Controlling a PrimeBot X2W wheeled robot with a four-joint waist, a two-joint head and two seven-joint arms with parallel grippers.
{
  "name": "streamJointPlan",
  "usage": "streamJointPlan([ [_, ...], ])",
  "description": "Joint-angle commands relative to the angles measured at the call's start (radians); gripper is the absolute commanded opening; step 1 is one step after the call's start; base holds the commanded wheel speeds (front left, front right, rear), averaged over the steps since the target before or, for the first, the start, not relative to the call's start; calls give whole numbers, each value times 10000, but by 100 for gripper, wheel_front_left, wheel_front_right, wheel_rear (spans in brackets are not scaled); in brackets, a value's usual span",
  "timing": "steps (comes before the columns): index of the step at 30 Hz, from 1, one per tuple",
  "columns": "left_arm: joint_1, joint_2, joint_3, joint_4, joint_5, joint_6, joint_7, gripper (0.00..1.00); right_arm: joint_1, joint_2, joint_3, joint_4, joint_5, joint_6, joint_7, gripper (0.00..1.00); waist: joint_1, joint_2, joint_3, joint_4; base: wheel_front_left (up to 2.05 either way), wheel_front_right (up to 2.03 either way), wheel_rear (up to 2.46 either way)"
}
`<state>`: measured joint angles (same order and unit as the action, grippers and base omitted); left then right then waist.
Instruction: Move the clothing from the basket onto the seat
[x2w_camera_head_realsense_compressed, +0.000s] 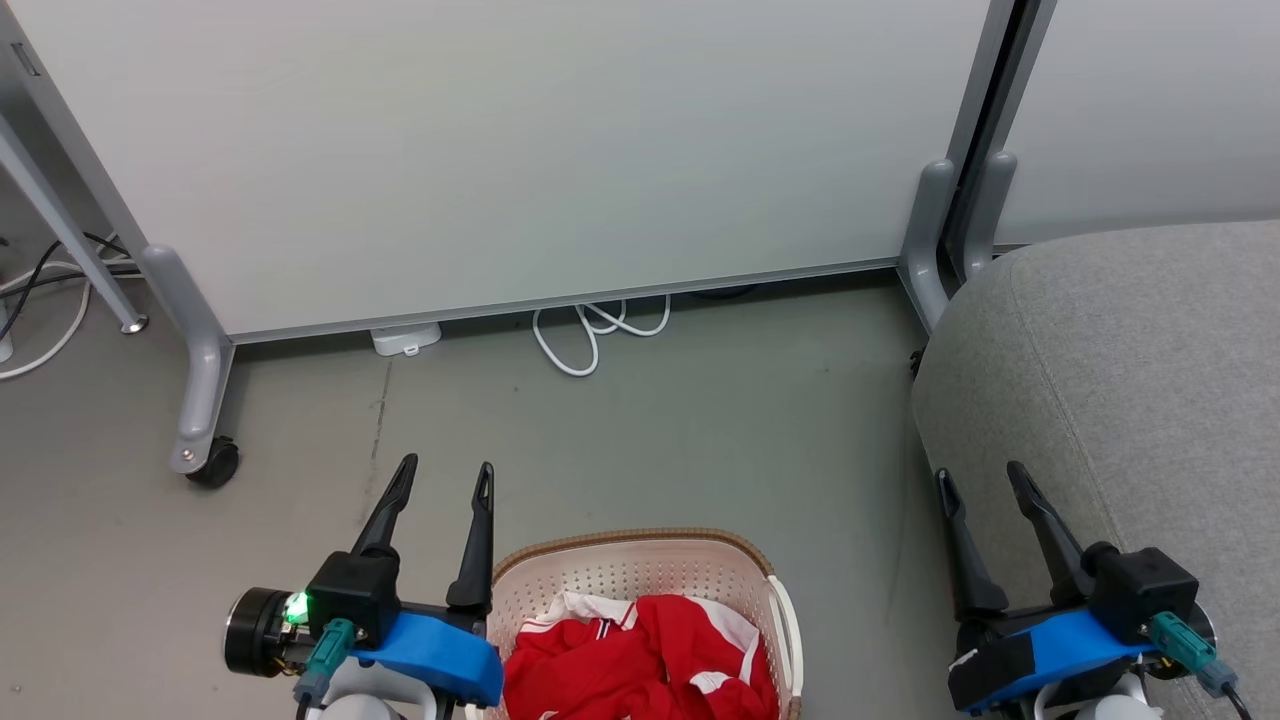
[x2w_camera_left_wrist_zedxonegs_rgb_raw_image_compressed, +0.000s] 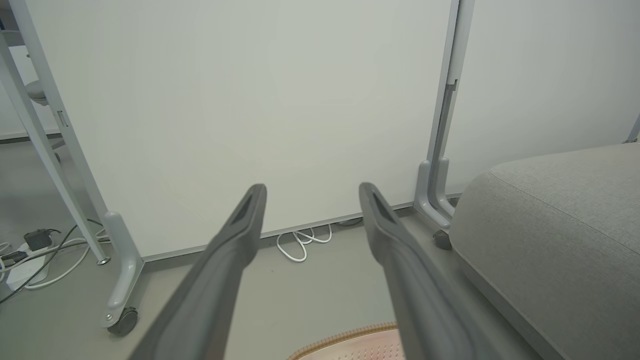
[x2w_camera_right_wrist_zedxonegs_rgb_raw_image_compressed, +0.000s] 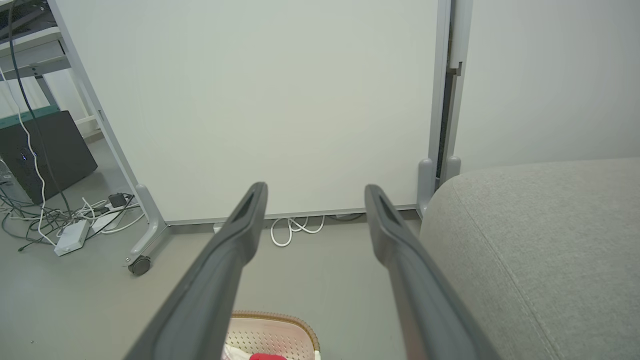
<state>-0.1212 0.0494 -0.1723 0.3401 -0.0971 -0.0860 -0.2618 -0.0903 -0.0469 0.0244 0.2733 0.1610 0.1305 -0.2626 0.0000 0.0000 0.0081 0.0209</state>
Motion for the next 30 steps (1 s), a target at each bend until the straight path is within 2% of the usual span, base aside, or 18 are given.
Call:
streamJointPlan([
  [1, -114, 18, 28, 3, -33, -10, -49, 100, 91, -63, 7, 14, 4, 4, -35, 100, 0, 0, 0, -1, 0, 0, 0],
  [8, -394, 24, -83, 322, 146, -169, -47, 100, -9, -61, 101, -41, -24, 4, -35, 100, 0, 0, 98, -89, 0, 0, 0],
  [13, -891, 236, -251, 920, 328, -326, -41, 100, -198, -60, 227, -140, -35, 4, -33, 100, 0, 0, 417, -401, 0, 0, 0],
  [23, -2661, 873, -1235, 2515, 509, -443, -39, 100, -962, -55, 370, -445, 18, 4, -33, 100, 0, 0, 2094, -1320, 0, 0, 0],
  [30, -4029, 1437, -2634, 4046, 353, -449, -39, 100, -1747, -50, 594, -718, 270, 4, -33, 100, 0, 0, 3572, -2013, 0, 0, 0],
])
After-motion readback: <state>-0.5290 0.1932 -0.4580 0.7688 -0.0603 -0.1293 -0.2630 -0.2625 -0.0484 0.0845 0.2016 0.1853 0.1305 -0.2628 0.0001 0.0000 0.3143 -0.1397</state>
